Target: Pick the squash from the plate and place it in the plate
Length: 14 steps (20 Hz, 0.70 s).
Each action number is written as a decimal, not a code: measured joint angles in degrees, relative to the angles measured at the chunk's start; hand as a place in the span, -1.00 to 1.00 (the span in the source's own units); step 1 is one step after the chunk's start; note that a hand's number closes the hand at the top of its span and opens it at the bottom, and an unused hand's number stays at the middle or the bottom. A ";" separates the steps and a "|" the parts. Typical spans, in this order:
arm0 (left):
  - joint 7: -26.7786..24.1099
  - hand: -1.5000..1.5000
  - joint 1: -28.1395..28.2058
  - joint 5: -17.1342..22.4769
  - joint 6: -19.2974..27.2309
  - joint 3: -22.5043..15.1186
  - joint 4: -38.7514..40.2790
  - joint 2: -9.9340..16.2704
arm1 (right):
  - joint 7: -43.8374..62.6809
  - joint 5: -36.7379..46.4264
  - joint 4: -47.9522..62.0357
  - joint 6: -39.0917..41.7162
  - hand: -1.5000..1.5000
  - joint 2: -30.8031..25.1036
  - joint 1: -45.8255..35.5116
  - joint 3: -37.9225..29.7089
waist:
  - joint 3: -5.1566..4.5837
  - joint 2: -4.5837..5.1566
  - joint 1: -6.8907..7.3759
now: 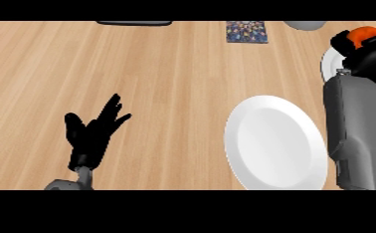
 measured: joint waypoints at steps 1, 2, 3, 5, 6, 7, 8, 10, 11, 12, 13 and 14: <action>0.21 0.00 -0.03 -0.06 0.20 0.08 0.02 -0.09 | -0.35 -0.02 1.02 -1.23 1.00 -0.76 0.16 -1.29 | 0.00 -0.05 -0.09; 0.07 0.00 0.10 0.13 -0.18 0.15 -0.08 0.06 | -0.74 -0.45 2.03 -2.80 1.00 -1.76 0.63 -2.54 | -0.03 -0.09 -0.18; 0.53 0.00 0.10 0.42 -0.65 0.20 -0.46 0.36 | -0.59 -0.78 3.40 -4.11 1.00 -2.68 0.68 -3.74 | -0.06 -0.09 -0.16; 0.32 0.00 0.23 0.02 -0.31 0.27 -0.17 0.15 | -0.63 -2.14 6.16 -6.43 1.00 -4.66 0.66 -5.56 | -0.05 -0.19 -0.35; 0.31 0.00 0.44 0.13 -0.51 0.19 -0.40 0.06 | -1.21 -3.35 7.88 -7.51 1.00 -6.14 0.64 -6.37 | -0.06 -0.22 -0.37; 0.32 0.00 0.47 0.14 -0.53 0.20 -0.39 -0.03 | -1.69 -4.23 9.75 -8.55 1.00 -7.58 0.41 -7.12 | -0.05 -0.23 -0.36; 0.46 0.00 0.46 0.18 -0.53 0.37 -0.42 0.01 | -2.33 -5.26 11.11 -10.22 1.00 -8.46 0.85 -7.74 | -0.07 -0.26 -0.43; -0.27 0.00 0.39 0.46 -1.09 1.07 0.31 0.25 | -4.08 -7.83 13.84 -12.74 1.00 -10.70 1.56 -8.76 | -0.06 -0.36 -0.68; -0.32 0.00 0.43 0.28 -0.95 1.07 0.47 0.09 | -5.16 -9.25 15.48 -14.04 1.00 -11.71 1.71 -9.09 | -0.03 -0.42 -0.73; 0.19 0.00 0.40 0.48 -1.18 1.21 0.12 0.27 | -6.00 -10.51 17.06 -15.10 1.00 -12.66 1.58 -9.39 | -0.05 -0.44 -0.74; 0.10 0.00 0.33 0.41 -1.27 1.21 0.33 0.17 | -6.84 -11.59 18.75 -16.14 1.00 -13.64 1.42 -9.72 | -0.04 -0.43 -0.68; 0.01 0.00 0.44 0.36 -1.22 1.16 0.35 0.02 | -6.87 -13.59 20.23 -16.14 1.00 -14.47 1.29 -10.75 | -0.02 -0.43 -0.70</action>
